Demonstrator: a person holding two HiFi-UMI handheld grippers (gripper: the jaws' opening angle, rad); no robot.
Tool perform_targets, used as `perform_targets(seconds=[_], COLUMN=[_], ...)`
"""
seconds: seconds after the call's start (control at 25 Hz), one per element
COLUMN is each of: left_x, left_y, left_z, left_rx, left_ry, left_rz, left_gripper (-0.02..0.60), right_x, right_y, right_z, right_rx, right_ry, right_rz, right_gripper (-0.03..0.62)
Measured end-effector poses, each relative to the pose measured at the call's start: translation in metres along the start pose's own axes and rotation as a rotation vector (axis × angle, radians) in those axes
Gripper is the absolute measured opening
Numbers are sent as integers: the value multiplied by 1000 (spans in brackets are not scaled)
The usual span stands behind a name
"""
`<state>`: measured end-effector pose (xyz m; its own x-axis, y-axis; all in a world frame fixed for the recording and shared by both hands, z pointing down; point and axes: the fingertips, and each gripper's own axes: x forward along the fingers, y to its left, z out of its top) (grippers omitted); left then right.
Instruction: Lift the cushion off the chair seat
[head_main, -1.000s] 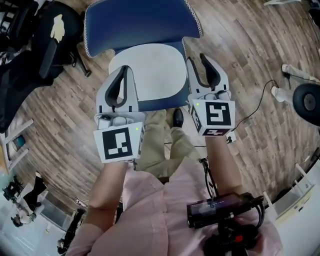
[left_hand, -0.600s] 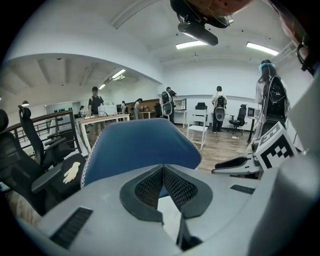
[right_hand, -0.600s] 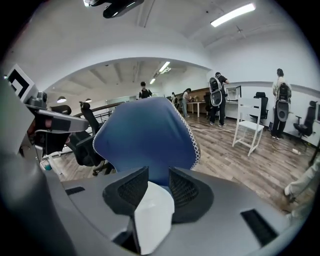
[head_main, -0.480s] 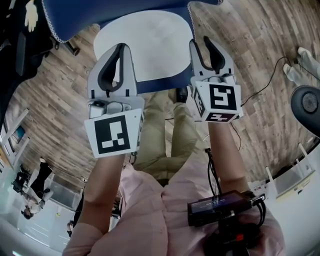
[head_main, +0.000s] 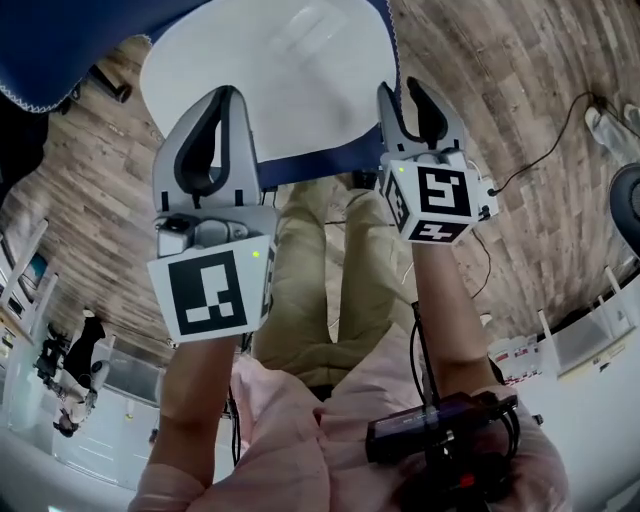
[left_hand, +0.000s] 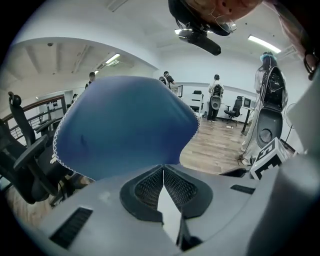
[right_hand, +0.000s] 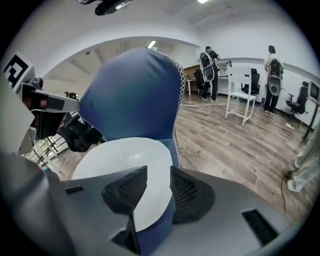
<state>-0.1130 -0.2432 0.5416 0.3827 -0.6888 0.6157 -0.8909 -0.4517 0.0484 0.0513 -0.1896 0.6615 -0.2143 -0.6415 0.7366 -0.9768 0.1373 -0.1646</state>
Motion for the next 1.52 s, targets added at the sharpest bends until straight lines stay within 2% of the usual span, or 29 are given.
perform_targets(seconds=[0.36,0.64,0.8,0.96,1.16,1.52], left_x=[23,26,21,8,-23,-101], left_y=[-5,-4,-2,-2,-1,-8], left_z=[-42,-43,-41,-28,7,82], left_rx=[12,14,12,11,9,16], left_ry=[49,54,51,24,-41,-187], left_rz=[-23,-23,-18,-3,37,148], left_gripper=[14,14,14,15,14,14], right_x=[33,46,46,37,5,-79], right_y=[-8,-13,-9,9,28,89], right_z=[-60,-71,-70,-57,-20,64], right_rx=[118,259,285,259,196,21], right_ry=[76,91,110,103,50,-60], right_rz=[25,53,93,145,181,311], right_gripper=[178,177,134,46,38,33])
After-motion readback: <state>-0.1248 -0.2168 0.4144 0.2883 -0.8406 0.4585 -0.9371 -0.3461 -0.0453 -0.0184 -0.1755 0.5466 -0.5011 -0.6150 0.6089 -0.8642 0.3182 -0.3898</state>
